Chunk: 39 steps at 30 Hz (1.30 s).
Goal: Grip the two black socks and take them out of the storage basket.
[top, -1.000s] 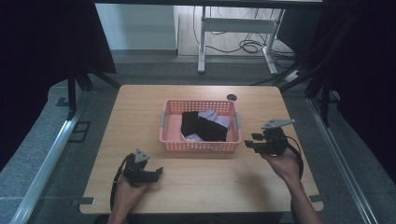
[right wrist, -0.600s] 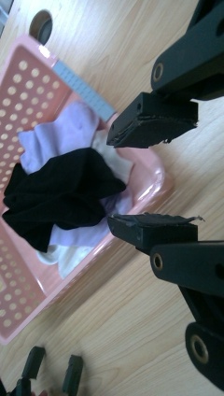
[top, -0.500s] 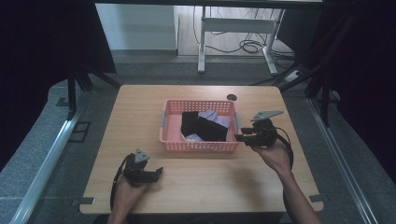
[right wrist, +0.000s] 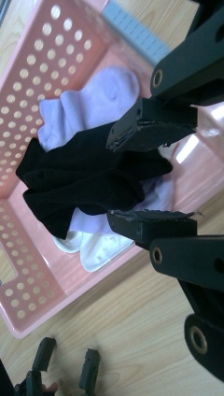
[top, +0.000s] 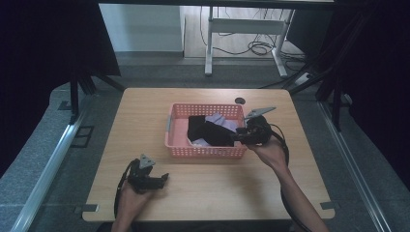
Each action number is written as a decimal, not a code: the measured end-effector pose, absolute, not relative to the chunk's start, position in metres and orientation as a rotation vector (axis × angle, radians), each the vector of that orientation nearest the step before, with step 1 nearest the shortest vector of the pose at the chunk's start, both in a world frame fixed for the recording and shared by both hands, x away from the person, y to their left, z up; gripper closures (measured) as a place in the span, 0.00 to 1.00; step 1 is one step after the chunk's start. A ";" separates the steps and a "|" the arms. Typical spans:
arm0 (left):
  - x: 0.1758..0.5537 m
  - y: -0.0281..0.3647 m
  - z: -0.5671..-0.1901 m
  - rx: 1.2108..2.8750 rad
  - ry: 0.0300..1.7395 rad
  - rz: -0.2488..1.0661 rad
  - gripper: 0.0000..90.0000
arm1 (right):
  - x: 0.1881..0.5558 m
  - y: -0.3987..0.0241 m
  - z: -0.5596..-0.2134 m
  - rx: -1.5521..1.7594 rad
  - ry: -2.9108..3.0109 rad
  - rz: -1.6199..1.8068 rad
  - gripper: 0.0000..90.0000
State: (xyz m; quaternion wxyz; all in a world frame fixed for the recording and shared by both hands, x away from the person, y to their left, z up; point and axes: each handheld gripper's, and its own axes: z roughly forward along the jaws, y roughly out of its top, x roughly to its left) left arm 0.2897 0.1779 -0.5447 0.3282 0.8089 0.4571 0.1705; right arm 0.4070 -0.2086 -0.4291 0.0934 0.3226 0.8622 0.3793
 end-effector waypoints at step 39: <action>0.289 0.178 -0.545 2.113 1.203 0.443 0.14 | 0.431 -0.170 -0.414 0.887 2.599 1.071 0.95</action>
